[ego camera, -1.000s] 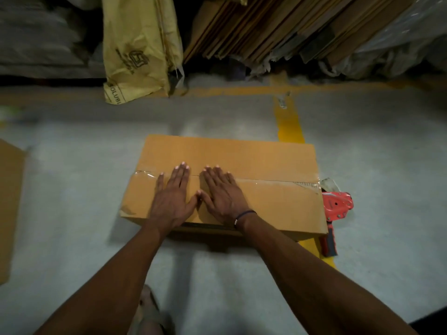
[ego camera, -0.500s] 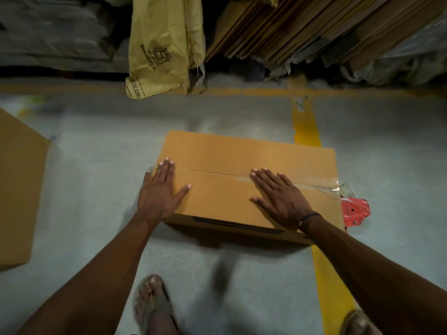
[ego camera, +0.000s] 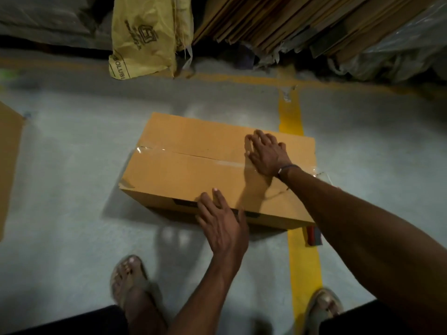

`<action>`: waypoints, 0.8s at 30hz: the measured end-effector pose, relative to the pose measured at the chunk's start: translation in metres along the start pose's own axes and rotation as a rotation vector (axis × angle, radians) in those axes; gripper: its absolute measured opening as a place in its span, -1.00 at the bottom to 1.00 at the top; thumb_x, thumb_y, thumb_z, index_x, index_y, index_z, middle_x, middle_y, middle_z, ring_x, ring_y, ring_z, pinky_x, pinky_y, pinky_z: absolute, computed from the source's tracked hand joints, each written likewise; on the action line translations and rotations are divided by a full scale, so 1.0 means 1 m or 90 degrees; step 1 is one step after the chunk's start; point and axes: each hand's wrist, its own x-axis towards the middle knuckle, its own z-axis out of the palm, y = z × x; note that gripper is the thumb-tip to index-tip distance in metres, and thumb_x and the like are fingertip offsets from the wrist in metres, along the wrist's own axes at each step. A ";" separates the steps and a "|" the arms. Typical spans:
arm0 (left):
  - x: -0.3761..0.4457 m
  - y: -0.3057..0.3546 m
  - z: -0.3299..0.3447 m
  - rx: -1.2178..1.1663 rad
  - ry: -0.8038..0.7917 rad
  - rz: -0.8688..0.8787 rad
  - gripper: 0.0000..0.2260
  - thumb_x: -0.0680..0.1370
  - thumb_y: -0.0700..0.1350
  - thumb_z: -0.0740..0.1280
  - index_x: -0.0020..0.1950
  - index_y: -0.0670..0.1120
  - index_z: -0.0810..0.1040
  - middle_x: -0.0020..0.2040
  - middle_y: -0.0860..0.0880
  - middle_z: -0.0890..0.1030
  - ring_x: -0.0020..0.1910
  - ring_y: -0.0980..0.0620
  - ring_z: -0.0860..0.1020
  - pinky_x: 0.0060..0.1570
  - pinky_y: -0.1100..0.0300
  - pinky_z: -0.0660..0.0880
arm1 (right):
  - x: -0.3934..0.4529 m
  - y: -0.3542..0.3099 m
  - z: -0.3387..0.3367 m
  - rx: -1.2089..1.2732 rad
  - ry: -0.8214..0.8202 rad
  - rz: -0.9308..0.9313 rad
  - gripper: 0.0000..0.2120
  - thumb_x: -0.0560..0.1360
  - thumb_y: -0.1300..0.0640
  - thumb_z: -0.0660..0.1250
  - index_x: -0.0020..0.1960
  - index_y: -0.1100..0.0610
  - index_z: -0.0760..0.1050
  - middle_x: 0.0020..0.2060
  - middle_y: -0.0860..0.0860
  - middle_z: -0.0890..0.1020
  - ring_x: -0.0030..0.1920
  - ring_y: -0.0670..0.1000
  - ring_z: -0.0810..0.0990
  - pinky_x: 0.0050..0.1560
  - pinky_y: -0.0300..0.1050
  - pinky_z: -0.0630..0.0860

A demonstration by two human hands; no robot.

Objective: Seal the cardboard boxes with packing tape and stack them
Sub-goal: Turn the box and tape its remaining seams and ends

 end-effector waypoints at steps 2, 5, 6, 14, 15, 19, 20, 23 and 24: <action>-0.016 0.004 0.005 -0.028 0.018 0.001 -0.26 0.65 0.33 0.12 0.69 -0.09 0.10 0.43 -0.24 0.29 0.31 -0.21 0.33 0.23 -0.13 0.39 | 0.008 0.009 -0.002 -0.013 -0.042 0.044 -0.40 0.62 -0.36 0.03 0.62 -0.27 0.02 0.66 0.01 -0.03 0.62 0.25 -0.02 0.39 0.41 0.17; -0.026 0.006 0.012 -0.116 0.004 0.018 -0.17 0.64 0.41 0.02 0.71 -0.08 -0.12 0.31 -0.21 0.33 0.15 -0.13 0.36 0.08 0.02 0.35 | 0.010 0.011 -0.006 -0.012 -0.060 0.077 -0.39 0.56 -0.47 0.03 0.56 -0.40 0.01 0.65 0.06 -0.02 0.62 0.29 -0.09 0.37 0.54 0.08; -0.024 0.007 0.014 -0.153 -0.022 0.029 -0.13 0.63 0.42 0.02 0.70 -0.10 -0.20 0.33 -0.21 0.31 0.16 -0.11 0.35 0.07 0.07 0.32 | 0.010 0.010 -0.008 -0.018 -0.055 0.083 -0.39 0.54 -0.48 0.04 0.55 -0.41 0.03 0.62 0.11 0.04 0.61 0.30 -0.05 0.36 0.55 0.10; 0.014 -0.005 0.007 -0.197 -0.061 0.000 0.05 0.55 0.43 0.24 0.68 -0.13 -0.29 0.38 -0.20 0.19 0.22 -0.18 0.31 0.26 -0.06 0.40 | -0.005 0.015 -0.019 -0.048 -0.079 0.105 -0.38 0.57 -0.39 0.11 0.58 -0.36 0.06 0.47 0.21 0.24 0.46 0.32 0.23 0.39 0.46 0.17; 0.022 -0.008 0.004 -0.202 -0.064 -0.015 0.09 0.52 0.43 0.29 0.68 -0.11 -0.29 0.40 -0.21 0.17 0.26 -0.20 0.30 0.29 -0.08 0.39 | -0.011 0.014 -0.019 -0.042 -0.082 0.115 -0.37 0.57 -0.39 0.12 0.59 -0.34 0.05 0.46 0.22 0.24 0.45 0.32 0.23 0.39 0.44 0.18; 0.062 -0.016 -0.011 -0.229 -0.065 -0.053 0.18 0.43 0.34 0.49 0.70 -0.07 -0.24 0.44 -0.30 0.14 0.38 -0.32 0.26 0.40 -0.08 0.32 | -0.046 0.019 -0.009 0.014 -0.063 0.149 -0.29 0.53 -0.42 0.18 0.61 -0.29 0.06 0.44 0.21 0.23 0.43 0.30 0.20 0.30 0.35 0.33; 0.074 -0.019 -0.015 -0.227 -0.069 -0.045 0.17 0.43 0.30 0.52 0.70 -0.05 -0.21 0.44 -0.32 0.15 0.40 -0.35 0.27 0.44 -0.07 0.30 | -0.056 0.023 -0.007 0.039 -0.054 0.159 -0.27 0.52 -0.41 0.20 0.62 -0.26 0.07 0.43 0.20 0.23 0.42 0.29 0.20 0.28 0.33 0.37; 0.106 -0.018 -0.027 -0.187 -0.085 0.025 0.06 0.46 0.27 0.51 0.71 -0.01 -0.08 0.52 -0.27 0.14 0.49 -0.32 0.26 0.52 -0.10 0.28 | -0.085 0.039 -0.001 0.096 -0.046 0.196 -0.20 0.50 -0.41 0.25 0.63 -0.17 0.08 0.42 0.17 0.25 0.41 0.30 0.20 0.29 0.31 0.43; 0.113 -0.013 -0.030 -0.162 -0.078 0.055 -0.03 0.50 0.26 0.48 0.71 0.01 -0.02 0.56 -0.25 0.13 0.52 -0.30 0.24 0.51 -0.13 0.28 | -0.095 0.044 0.000 0.106 -0.045 0.204 -0.18 0.51 -0.41 0.26 0.63 -0.15 0.06 0.43 0.16 0.24 0.41 0.30 0.20 0.31 0.29 0.43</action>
